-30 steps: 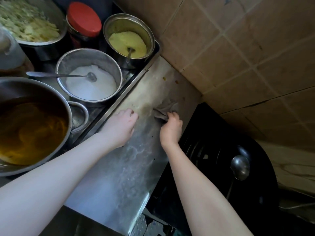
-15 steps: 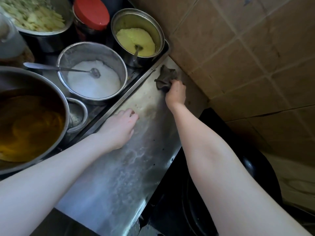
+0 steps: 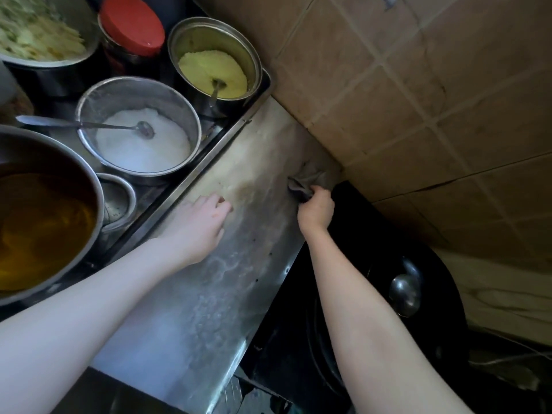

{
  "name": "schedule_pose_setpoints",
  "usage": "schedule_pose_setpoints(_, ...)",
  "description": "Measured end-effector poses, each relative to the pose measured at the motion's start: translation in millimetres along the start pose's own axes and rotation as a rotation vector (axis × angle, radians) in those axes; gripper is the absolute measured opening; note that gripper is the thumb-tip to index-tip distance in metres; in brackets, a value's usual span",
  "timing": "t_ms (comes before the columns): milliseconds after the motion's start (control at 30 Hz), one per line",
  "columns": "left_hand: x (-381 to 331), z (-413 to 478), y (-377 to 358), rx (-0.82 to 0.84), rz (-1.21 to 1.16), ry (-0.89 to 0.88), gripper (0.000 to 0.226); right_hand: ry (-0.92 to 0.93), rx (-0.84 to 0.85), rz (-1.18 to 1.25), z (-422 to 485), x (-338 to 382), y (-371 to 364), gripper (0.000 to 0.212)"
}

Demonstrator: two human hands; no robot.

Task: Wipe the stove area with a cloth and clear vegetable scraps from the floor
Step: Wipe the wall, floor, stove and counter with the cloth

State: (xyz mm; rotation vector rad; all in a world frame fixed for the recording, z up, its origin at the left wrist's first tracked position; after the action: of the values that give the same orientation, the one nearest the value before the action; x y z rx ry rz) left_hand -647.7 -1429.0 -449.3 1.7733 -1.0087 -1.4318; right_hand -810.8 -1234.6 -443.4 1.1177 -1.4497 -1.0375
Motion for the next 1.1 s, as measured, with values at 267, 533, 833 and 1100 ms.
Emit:
schedule_pose_setpoints(267, -7, 1, -2, 0.014, 0.019, -0.017, 0.033, 0.143, -0.011, -0.012, -67, 12, -34, 0.059)
schedule_pose_setpoints(533, -8, -2, 2, 0.028, 0.044, -0.029, 0.035, 0.058, -0.049, 0.170, -10, 10, -12, 0.048)
schedule_pose_setpoints(833, -6, -11, -2, 0.057, 0.073, -0.024, 0.035, 0.050, -0.034, 0.185, 3, 12, -5, 0.043)
schedule_pose_setpoints(1100, -10, 3, 5, 0.043, 0.051, -0.011, 0.033, 0.341, -0.016, 0.212, -55, 36, -36, 0.052)
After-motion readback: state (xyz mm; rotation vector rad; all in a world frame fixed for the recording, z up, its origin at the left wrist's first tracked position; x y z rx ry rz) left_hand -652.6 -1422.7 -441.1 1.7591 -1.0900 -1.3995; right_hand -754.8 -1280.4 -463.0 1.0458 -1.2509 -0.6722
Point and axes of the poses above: each hand's wrist, its own z-axis towards the middle knuckle, its own y-axis out of the back of the hand, x = y × z, the point moved 8 cm from there along z, towards the middle knuckle, and after that the axes turned 2 degrees about x, right-handed, at the moved point
